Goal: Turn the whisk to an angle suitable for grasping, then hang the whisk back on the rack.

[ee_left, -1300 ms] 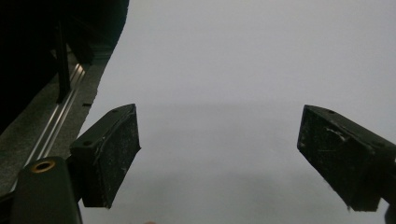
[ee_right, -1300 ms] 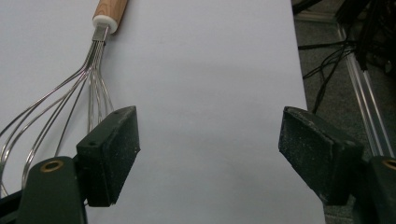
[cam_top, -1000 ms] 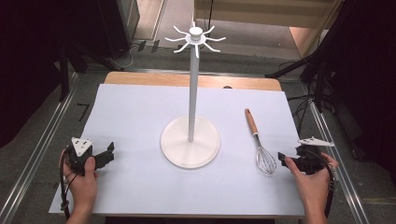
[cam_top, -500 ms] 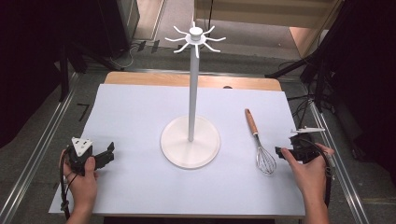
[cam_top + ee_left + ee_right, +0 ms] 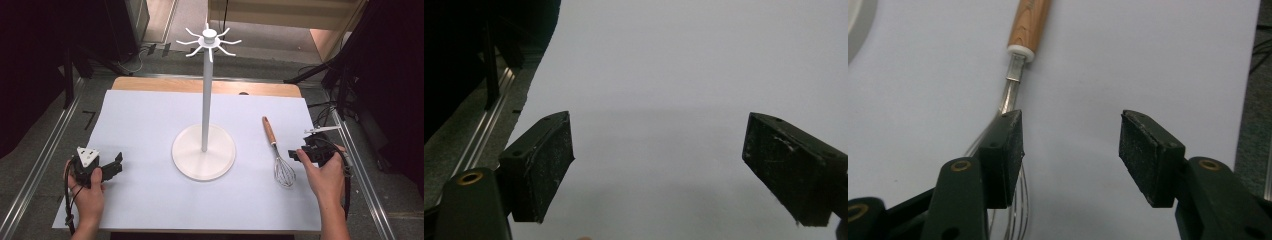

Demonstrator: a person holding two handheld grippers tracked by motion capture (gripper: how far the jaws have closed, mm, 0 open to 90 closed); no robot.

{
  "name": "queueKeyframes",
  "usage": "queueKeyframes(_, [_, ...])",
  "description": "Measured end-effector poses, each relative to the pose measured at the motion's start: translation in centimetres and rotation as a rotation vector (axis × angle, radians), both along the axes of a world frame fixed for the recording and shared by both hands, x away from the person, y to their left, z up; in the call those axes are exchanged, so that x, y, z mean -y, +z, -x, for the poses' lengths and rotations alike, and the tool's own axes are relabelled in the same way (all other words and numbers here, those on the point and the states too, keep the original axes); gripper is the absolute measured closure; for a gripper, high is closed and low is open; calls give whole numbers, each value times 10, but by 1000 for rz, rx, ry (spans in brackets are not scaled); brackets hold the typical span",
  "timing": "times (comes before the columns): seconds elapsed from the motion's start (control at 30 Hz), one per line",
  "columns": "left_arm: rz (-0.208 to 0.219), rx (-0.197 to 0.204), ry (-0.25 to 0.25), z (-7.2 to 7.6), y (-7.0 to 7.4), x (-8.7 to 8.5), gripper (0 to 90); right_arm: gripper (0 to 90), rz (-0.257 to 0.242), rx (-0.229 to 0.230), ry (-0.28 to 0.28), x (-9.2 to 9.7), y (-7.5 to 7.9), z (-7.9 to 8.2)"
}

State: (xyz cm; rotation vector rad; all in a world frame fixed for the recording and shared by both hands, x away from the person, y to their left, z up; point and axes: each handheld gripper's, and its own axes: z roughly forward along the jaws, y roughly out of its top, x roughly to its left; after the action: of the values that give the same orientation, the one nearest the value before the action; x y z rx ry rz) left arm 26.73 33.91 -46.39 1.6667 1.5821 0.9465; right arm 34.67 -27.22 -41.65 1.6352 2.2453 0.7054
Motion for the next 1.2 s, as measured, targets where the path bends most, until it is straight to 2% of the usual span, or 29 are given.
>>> queueKeyframes(0.17, [0, 1, 0, 0, 0, 0, 139, 445, -15, 3, 8, -6, 2, -4])
queueKeyframes(0.27, [-2, -2, -2, -1, 0, 0, 139, 453, -100, -3, 19, -8, 3, -7])
queueKeyframes(0.37, [0, 0, -2, -1, 0, 0, 139, 442, -87, -28, 25, -12, 4, -10])
queueKeyframes(0.53, [-2, -4, -4, -1, 0, 0, 139, 434, -96, -66, 33, -18, 3, -15])
queueKeyframes(0.67, [-1, -5, -4, -1, 0, 0, 139, 433, -87, -82, 36, -23, 1, -17])
queueKeyframes(0.7, [3, -5, -4, -1, -1, 0, 139, 432, -90, -105, 46, -25, -2, -19])
queueKeyframes(0.87, [-1, -9, -4, -1, 0, 0, 139, 470, -82, -145, 52, -32, -9, -25])
queueKeyframes(0.93, [-1, -7, -5, -1, 0, 0, 139, 480, -58, -150, 50, -36, -10, -27])
queueKeyframes(1.03, [-4, -7, -4, -1, 0, 0, 139, 496, -62, -161, 53, -38, -13, -29])
queueKeyframes(1.2, [-5, -8, -4, -1, 0, 0, 139, 569, -27, -189, 42, -43, -23, -34])
